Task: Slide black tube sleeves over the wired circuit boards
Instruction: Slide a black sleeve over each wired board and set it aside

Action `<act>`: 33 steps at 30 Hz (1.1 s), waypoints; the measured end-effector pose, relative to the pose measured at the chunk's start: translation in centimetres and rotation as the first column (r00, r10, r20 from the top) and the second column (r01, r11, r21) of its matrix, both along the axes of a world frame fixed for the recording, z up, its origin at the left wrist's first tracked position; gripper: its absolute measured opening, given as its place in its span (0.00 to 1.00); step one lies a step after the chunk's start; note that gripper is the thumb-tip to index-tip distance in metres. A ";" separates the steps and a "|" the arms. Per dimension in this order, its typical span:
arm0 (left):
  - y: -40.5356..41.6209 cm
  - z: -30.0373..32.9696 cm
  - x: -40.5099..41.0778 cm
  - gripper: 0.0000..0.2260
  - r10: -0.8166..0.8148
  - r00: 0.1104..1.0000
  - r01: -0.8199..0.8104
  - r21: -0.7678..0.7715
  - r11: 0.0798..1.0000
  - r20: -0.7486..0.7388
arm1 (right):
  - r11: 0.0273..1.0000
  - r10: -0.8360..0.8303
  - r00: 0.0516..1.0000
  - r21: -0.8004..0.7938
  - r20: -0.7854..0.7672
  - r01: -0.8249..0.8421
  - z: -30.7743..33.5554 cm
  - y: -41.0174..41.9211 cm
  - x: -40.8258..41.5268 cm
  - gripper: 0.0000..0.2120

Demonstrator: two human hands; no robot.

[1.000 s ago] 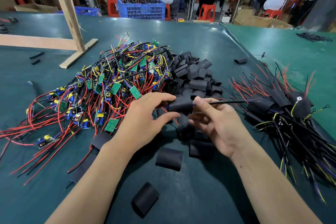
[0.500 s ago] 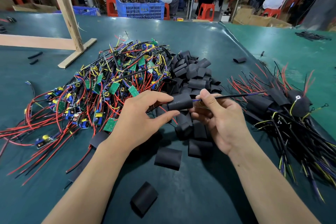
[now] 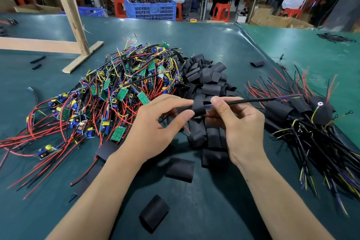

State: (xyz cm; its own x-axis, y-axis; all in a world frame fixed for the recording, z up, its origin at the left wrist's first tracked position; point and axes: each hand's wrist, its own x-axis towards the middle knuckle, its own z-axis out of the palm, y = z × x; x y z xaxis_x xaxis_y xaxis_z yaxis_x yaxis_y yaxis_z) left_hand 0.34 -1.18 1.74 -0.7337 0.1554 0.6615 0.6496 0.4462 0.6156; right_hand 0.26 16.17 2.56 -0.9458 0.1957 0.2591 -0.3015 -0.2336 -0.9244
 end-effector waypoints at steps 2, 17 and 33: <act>0.2 0.0 0.1 0.13 -0.025 0.991 0.019 0.048 0.999 0.129 | 1.000 0.024 1.000 -0.006 -0.013 -0.024 -0.1 -0.2 0.1 0.02; 0.1 -0.5 -0.1 0.17 -0.064 0.962 0.041 0.094 0.995 0.264 | 0.992 0.015 1.000 -0.126 -0.024 -0.018 -0.5 -0.7 -0.1 0.02; 0.1 0.2 0.1 0.14 -0.041 0.915 -0.003 0.109 0.994 0.401 | 0.968 0.249 0.951 -0.051 0.184 -0.244 -0.4 0.0 -0.2 0.05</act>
